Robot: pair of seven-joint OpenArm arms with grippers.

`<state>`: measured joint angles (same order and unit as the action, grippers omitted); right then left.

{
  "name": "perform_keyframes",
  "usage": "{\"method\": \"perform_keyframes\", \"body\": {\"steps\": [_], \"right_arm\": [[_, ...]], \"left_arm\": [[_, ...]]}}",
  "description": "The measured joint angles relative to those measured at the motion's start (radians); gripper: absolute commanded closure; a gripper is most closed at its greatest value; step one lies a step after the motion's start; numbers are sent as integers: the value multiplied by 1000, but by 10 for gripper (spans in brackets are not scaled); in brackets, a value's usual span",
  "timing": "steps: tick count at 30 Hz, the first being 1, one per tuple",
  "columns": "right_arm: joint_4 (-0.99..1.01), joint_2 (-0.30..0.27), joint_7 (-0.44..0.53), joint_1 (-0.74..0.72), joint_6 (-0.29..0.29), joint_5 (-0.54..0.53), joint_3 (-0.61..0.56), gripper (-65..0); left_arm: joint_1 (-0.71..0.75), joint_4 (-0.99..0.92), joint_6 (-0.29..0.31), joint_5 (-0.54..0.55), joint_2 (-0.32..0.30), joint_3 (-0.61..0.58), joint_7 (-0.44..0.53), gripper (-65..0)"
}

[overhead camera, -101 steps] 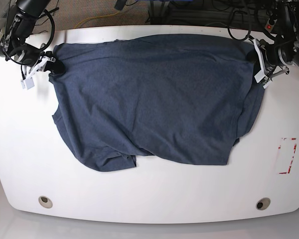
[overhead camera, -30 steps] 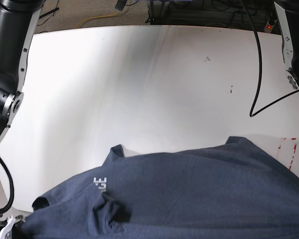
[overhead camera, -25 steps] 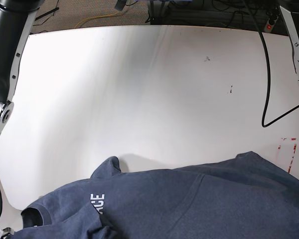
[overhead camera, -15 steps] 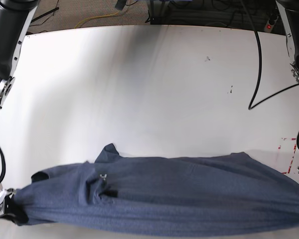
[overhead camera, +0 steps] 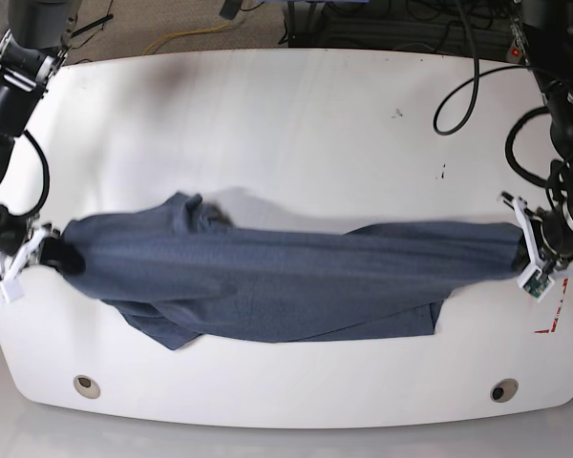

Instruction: Fold the T-shirt properly

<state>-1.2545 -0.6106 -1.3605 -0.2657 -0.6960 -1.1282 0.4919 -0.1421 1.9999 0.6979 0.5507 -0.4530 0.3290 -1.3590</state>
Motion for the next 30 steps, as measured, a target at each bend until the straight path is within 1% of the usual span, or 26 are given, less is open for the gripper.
{"method": "perform_keyframes", "body": {"steps": [4,7,10,13,15,17,22,25,30], "right_arm": [[1,40,-3,113,0,8,66,0],[-2,66,9,177,-1,-14,107,0],[-1,76,14,243,-2,-29,148,0],[-1,79,3,301,-2,-23,175,0],[-2,98,9,328,0,-25,199,0],[-2,122,15,358,-1,-30,218,0],[-1,157,7,415,0,-19,235,0],[-1,170,5,409,0,-19,233,0],[-1,170,5,363,0,-21,230,0]], "left_arm": [[133,-2,0,-6,10,4,2,-1],[222,-1,0,-6,14,8,12,-1],[301,-2,0,-5,35,32,11,-1],[385,-2,0,3,41,53,17,-1],[425,-3,0,-8,51,63,13,-1],[459,-4,0,-13,50,64,15,-1],[526,-16,0,-13,54,66,13,-1],[533,-18,0,-19,57,65,13,-1],[533,-17,0,-55,57,68,16,-1]]}}
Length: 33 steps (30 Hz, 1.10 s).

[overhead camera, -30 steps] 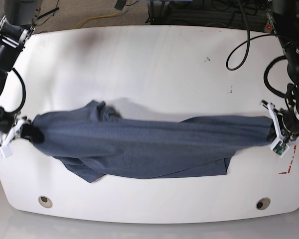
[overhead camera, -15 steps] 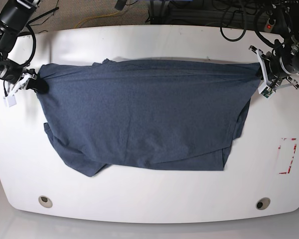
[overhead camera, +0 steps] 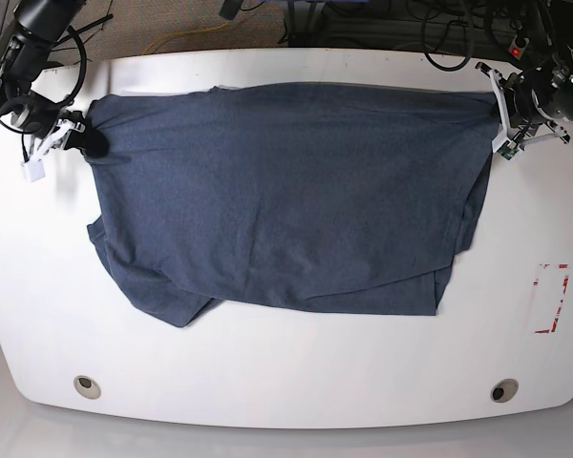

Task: Fold the T-shirt properly
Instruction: 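Drag the shirt edge with the right gripper toward the left gripper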

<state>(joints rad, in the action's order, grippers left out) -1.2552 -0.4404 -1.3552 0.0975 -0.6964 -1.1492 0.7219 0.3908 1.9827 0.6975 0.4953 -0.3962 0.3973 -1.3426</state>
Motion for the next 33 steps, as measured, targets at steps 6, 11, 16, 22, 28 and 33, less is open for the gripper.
{"method": "perform_keyframes", "body": {"steps": [6,11,16,22,28,33], "right_arm": [[1,3,6,-93,0,1,-6,0],[3,46,8,-212,0,137,-42,0],[3,98,12,-294,0,285,-41,-205],[-32,95,17,-259,0,311,-33,-503],[-98,97,9,-103,0,223,57,-493],[-114,103,4,25,0,115,60,-479]], "left_arm": [[-51,0,0,-6,2,72,36,-1],[-65,0,0,-37,0,88,81,-1],[-61,-1,0,-47,-2,86,77,-1],[-62,-1,0,-51,-3,86,79,-1],[-61,-1,0,-51,-3,86,78,-1],[-61,-1,0,-50,0,86,79,-1]]}}
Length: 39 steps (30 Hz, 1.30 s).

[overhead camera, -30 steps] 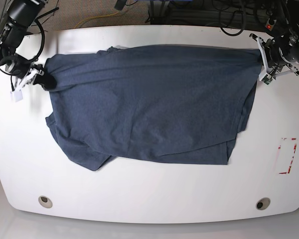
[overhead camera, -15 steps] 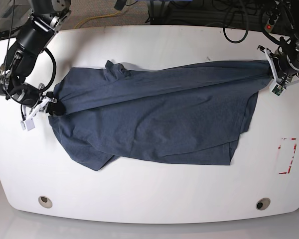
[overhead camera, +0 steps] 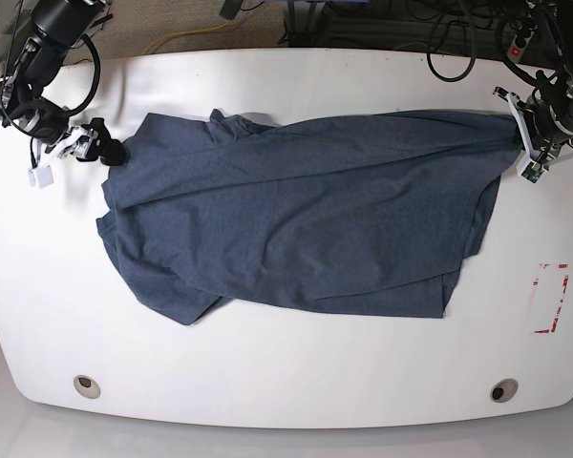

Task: Fold the T-shirt properly
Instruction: 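Drag the shirt edge with the right gripper toward the left gripper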

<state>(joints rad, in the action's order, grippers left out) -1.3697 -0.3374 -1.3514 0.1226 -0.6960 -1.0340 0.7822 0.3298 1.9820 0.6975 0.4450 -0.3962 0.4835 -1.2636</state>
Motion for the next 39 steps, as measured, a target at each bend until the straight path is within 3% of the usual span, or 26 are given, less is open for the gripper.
{"method": "perform_keyframes", "body": {"steps": [4,11,14,16,20,23,28,35,39], "right_arm": [[-40,19,12,69,-1,-71,-2,-479],[-51,123,12,68,0,-37,-10,-474],[-64,153,16,66,-1,-16,-8,-426],[-66,164,17,56,-1,4,-6,-358],[-68,183,19,33,-1,77,-4,-122],[-68,188,10,28,0,122,-2,0],[-177,189,8,57,0,132,-1,0],[-423,190,11,211,-1,111,2,0],[-457,192,5,323,-1,-27,19,0]], "left_arm": [[0,0,0,0,0,0,-1,-1],[0,0,0,0,0,0,-2,-1],[0,0,0,0,0,0,-2,-1],[0,0,0,0,0,0,-2,-1],[0,0,0,0,0,0,-2,-1],[0,0,0,0,0,0,-2,-1],[0,0,0,0,0,0,-2,-1],[3,0,0,-5,-5,-39,-3,0],[18,0,0,1,3,-64,2,0]]}}
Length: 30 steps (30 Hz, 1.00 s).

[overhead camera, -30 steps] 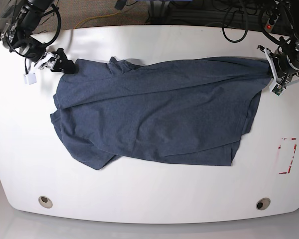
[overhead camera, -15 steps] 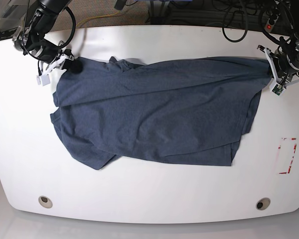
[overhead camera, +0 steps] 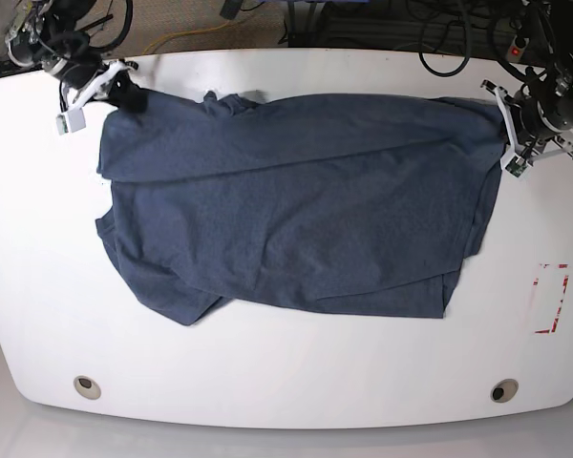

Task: Fold the T-shirt properly
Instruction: 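Drag the shirt edge with the right gripper toward the left gripper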

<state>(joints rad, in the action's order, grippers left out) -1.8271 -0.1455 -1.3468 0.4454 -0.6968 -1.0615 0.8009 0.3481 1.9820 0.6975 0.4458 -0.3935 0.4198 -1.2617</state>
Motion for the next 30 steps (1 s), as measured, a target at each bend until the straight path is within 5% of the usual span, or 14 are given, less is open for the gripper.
{"method": "perform_keyframes", "body": {"steps": [6,11,22,30], "right_arm": [[-6,-3,0,97,0,-119,44,0],[-14,-2,0,111,1,-117,45,0],[-82,-18,-19,268,0,-165,53,0],[-82,-3,-8,251,0,-165,53,0]], "left_arm": [[33,-1,0,-12,0,2,11,0],[38,-1,0,-8,17,3,79,0],[-21,0,0,-8,14,3,93,0],[32,4,3,13,18,58,97,0]]}}
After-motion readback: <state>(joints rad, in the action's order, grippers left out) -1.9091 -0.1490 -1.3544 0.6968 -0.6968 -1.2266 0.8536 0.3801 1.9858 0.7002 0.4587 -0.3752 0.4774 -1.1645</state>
